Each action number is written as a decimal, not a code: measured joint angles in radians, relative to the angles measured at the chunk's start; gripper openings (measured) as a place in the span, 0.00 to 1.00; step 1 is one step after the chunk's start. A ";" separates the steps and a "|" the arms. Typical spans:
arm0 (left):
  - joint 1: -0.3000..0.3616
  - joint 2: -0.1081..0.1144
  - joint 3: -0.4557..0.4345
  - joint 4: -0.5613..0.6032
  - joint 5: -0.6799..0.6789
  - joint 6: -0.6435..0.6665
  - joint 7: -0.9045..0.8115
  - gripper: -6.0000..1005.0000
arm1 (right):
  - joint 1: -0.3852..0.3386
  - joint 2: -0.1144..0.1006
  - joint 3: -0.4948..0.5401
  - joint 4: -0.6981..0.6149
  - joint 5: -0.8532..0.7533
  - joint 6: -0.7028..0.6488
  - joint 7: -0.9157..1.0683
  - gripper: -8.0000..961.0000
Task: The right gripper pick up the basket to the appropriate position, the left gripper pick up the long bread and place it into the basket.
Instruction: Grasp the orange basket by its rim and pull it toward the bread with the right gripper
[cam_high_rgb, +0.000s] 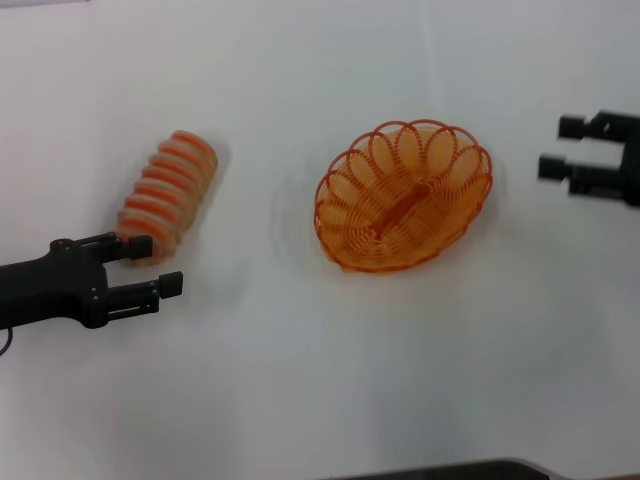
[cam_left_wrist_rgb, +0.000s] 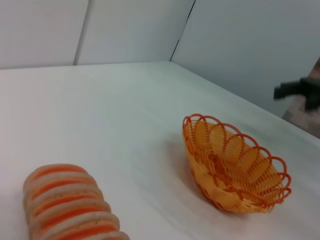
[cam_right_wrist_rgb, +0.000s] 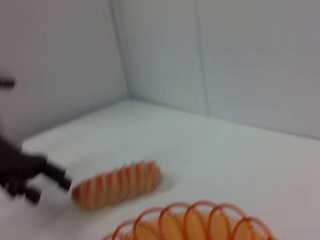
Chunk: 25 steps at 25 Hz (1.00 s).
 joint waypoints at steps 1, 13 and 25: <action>0.000 0.000 0.000 0.000 0.000 0.001 0.000 0.75 | 0.003 -0.008 0.010 0.000 0.017 -0.003 0.043 0.77; -0.001 -0.001 -0.001 0.008 -0.004 0.017 0.002 0.75 | 0.174 -0.061 -0.116 -0.004 -0.071 0.234 0.762 0.77; 0.001 -0.012 -0.005 0.055 -0.025 0.045 0.003 0.75 | 0.306 -0.050 -0.253 -0.005 -0.283 0.321 0.975 0.76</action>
